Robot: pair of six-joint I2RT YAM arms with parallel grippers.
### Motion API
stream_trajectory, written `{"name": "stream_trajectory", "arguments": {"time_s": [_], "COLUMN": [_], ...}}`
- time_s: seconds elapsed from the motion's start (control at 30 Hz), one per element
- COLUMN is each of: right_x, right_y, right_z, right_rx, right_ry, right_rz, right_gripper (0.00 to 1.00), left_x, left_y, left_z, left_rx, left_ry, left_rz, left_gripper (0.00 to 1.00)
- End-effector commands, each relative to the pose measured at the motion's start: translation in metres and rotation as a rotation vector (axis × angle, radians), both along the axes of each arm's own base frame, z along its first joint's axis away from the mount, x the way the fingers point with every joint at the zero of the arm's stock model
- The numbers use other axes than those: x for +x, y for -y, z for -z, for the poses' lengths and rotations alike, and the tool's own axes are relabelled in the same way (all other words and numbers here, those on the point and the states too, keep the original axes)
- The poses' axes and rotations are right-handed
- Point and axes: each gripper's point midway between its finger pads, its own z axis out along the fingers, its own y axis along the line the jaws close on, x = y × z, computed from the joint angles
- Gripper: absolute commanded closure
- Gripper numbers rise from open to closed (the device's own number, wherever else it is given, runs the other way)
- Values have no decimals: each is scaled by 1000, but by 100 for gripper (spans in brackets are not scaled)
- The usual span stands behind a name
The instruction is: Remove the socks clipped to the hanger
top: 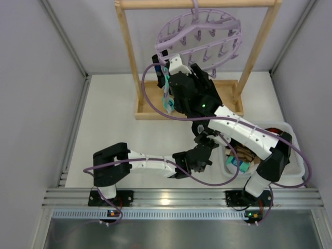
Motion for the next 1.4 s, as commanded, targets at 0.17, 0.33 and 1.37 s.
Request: {"name": "stream_trajectory", "arguments": {"time_s": [0.17,0.33,1.37], "right_x": [1,0,-11], "right_y": [-2,-2,-29], "right_z": [-23,-26,-32], "right_rx": [72,77,382], "right_ry": [95,116,-13], "right_rz": [27,40,-296], "right_gripper": [60,69,100], "left_x": [-4,-6,1], "left_y": [4,9,-23], "left_z": [-41,-38,27], "left_rx": [-126,-128,-173], "left_ry": [18,13,-129], "left_rz": [32,44,26], "left_gripper": [100,100,100]}}
